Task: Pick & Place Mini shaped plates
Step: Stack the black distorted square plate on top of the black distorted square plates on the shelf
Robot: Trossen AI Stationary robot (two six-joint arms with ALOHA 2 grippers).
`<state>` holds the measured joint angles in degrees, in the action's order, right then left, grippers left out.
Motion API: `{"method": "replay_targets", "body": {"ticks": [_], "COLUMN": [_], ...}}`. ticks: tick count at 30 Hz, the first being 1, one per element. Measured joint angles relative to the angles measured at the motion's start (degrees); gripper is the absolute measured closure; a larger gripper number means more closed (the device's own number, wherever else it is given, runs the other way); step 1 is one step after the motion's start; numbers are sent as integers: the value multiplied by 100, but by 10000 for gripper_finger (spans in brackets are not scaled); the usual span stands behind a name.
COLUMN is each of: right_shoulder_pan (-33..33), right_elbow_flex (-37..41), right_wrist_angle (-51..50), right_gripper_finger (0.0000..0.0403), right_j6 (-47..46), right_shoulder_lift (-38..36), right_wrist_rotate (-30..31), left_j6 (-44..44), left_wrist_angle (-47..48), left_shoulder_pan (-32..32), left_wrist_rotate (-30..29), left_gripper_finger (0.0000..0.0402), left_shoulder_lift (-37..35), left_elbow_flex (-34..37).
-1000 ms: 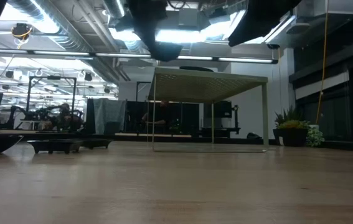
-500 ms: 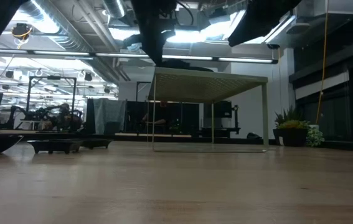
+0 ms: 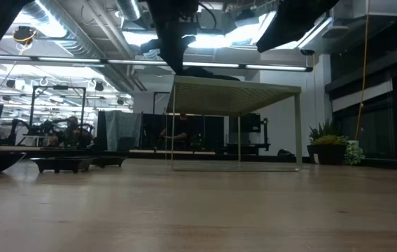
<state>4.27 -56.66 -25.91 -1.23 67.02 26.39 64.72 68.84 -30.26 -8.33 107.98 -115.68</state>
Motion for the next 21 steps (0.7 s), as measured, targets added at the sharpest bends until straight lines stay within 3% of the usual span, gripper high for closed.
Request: {"method": "replay_targets", "body": {"ticks": [13, 21], "right_shoulder_pan": [0, 0], "right_elbow_flex": [0, 0], "right_wrist_angle": [0, 0], "right_gripper_finger": [191, 191], "right_j6": [-8, -22], "right_shoulder_lift": [0, 0], "right_wrist_rotate": [-2, -1], "left_j6": [-203, -340], "left_wrist_angle": [-7, 23], "left_shoulder_pan": [-66, -66], "left_wrist_rotate": [-7, 45], "left_gripper_finger": [345, 347], "left_shoulder_lift": [0, -1], "left_elbow_flex": [0, 0]}}
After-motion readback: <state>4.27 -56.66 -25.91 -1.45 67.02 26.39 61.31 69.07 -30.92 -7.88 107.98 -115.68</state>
